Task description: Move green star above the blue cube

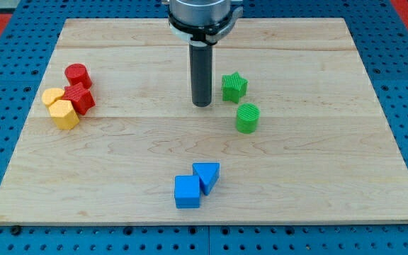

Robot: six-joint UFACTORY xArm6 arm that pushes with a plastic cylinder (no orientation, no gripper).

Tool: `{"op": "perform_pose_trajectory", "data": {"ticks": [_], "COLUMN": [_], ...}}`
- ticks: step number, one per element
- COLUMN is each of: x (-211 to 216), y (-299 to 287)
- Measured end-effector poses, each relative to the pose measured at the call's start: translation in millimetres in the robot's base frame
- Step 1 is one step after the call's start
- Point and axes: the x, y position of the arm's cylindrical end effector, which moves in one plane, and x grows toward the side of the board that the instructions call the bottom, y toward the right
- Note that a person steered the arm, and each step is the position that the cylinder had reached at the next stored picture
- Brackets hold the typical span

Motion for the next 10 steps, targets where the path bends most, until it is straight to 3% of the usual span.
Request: {"op": "perform_pose_trajectory", "data": {"ticks": [2,3,4,6,9,10], "x": [5,-13,-46,-89,-11,1], "y": [77,121,127,23,-25,-76]}}
